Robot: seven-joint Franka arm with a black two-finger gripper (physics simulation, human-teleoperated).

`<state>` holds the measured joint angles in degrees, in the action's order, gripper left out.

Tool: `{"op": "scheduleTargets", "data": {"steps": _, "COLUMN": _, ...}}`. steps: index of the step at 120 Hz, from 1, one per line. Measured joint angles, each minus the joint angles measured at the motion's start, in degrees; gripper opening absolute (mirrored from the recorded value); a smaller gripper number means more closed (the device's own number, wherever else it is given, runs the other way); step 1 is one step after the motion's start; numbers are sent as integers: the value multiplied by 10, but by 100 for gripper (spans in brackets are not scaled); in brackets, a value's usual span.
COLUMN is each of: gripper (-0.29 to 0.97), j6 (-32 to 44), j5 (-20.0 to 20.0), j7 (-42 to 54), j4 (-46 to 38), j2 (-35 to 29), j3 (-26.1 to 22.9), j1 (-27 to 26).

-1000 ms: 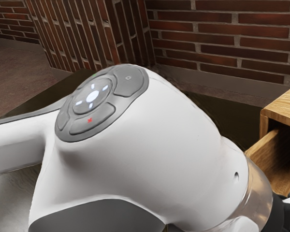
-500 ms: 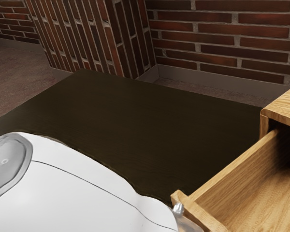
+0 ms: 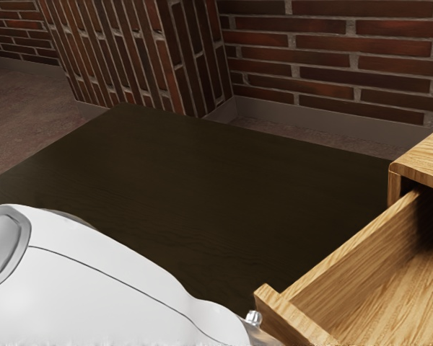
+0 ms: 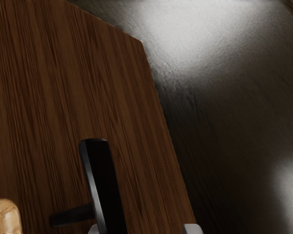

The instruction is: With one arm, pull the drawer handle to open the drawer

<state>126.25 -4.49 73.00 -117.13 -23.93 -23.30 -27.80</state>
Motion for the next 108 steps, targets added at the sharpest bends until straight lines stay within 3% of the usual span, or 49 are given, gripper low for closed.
{"op": "scheduleTargets", "data": {"steps": 17, "gripper": 21, "j6": -3, "j5": -1, "j7": -5, "j4": 6, "j2": -12, "j3": 0, "j1": 4}}
{"op": "scheduleTargets", "data": {"steps": 39, "gripper": 26, "j6": -41, "j5": -1, "j7": -9, "j4": 75, "j2": -27, "j3": 3, "j1": 8}}
{"op": "scheduleTargets", "data": {"steps": 63, "gripper": 33, "j6": -219, "j5": 5, "j7": -13, "j4": 298, "j2": 71, "j3": 9, "j1": 156}}
{"op": "scheduleTargets", "data": {"steps": 81, "gripper": 50, "j6": -370, "j5": 28, "j7": -17, "j4": 421, "j2": 160, "j3": 80, "j1": 182}}
{"op": "scheduleTargets", "data": {"steps": 93, "gripper": 57, "j6": -438, "j5": 38, "j7": -24, "j4": 442, "j2": 191, "j3": 166, "j1": 190}}
{"op": "scheduleTargets", "data": {"steps": 108, "gripper": 62, "j6": -486, "j5": 43, "j7": -44, "j4": 448, "j2": 203, "j3": 206, "j1": 207}}
